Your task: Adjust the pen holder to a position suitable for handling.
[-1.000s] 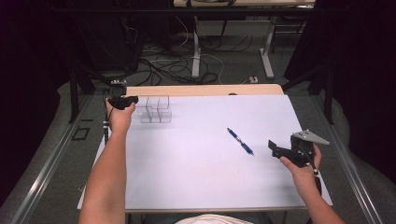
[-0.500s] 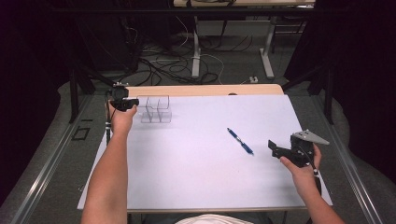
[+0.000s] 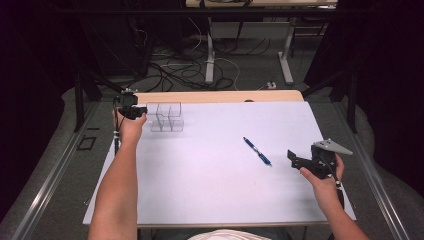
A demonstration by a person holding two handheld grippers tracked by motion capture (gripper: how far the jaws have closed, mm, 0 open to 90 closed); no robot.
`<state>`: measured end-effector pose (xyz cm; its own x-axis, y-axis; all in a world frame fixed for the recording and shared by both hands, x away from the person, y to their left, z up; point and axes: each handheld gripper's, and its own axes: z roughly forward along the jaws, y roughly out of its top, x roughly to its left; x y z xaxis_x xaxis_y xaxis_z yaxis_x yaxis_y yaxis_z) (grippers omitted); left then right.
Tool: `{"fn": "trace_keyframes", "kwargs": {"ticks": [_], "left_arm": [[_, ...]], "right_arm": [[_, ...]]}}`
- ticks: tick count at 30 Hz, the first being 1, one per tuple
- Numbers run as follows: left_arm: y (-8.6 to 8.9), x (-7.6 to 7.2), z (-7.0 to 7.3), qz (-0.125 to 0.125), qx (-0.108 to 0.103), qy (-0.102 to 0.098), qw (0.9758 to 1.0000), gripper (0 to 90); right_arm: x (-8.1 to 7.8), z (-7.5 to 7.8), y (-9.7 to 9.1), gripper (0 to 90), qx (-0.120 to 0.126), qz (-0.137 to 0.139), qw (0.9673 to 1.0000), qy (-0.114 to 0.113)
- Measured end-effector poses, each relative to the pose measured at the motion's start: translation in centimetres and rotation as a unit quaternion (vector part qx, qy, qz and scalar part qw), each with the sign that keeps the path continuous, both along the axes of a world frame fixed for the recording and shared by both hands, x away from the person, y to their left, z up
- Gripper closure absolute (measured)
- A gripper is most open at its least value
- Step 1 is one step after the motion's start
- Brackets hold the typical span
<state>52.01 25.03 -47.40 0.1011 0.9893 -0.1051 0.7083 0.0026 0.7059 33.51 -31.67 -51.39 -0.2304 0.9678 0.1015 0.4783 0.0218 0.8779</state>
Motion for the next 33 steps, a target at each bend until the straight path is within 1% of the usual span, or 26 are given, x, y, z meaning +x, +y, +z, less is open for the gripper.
{"fn": "trace_keyframes", "kwargs": {"ticks": [7,13,15,16,18,20,22,23,24,27,29,31,33], "left_arm": [[-0.3,-0.1,-0.1,0.004,0.007,-0.006,0.9999,88.7],[-0.1,-0.2,0.0,-0.002,0.009,-0.001,1.0000,88.8],[-0.2,-0.2,0.1,0.001,0.007,-0.002,1.0000,89.0],[-0.2,-0.3,0.1,0.002,0.008,-0.002,1.0000,89.0],[-0.3,-0.3,0.2,0.002,0.008,0.004,1.0000,89.1],[-0.3,-0.4,0.3,-0.001,0.012,0.010,0.9999,89.2],[-0.6,-0.4,0.3,-0.001,0.006,0.010,0.9999,89.2],[-0.7,-0.5,0.3,-0.005,0.008,0.014,0.9999,89.3],[-0.9,-0.4,0.3,-0.004,0.005,0.011,0.9999,89.3],[-1.3,-0.5,0.4,-0.001,0.001,0.019,0.9998,89.3],[-1.7,-0.7,0.6,-0.002,-0.002,0.029,0.9996,89.2],[-2.1,-0.9,0.6,0.002,-0.005,0.034,0.9994,89.2],[-2.4,-1.1,0.8,0.001,-0.004,0.040,0.9992,89.2]], "right_arm": [[0.0,0.0,0.0,8.1,-0.001,-0.001,1.0000,0.003],[0.0,0.0,0.0,8.4,0.001,-0.002,1.0000,0.006],[0.0,-0.1,0.0,8.4,0.000,-0.002,1.0000,0.000],[0.0,-0.1,0.0,8.4,0.000,-0.002,1.0000,0.003],[0.1,-0.1,0.0,8.5,-0.002,-0.004,1.0000,0.001],[0.0,-0.1,0.0,8.5,0.000,-0.001,1.0000,0.005],[0.1,-0.1,0.0,8.6,0.001,0.001,1.0000,0.003],[0.0,-0.1,0.1,8.6,0.003,-0.001,1.0000,0.005],[0.1,-0.1,0.1,8.7,0.003,0.000,1.0000,0.005],[0.1,-0.1,0.1,8.9,0.004,0.000,1.0000,0.006],[0.1,-0.1,0.0,9.1,0.002,0.001,1.0000,0.004],[0.1,-0.1,0.0,9.1,0.002,0.001,1.0000,0.004],[0.1,-0.1,0.0,9.2,0.002,0.001,1.0000,0.003]]}}
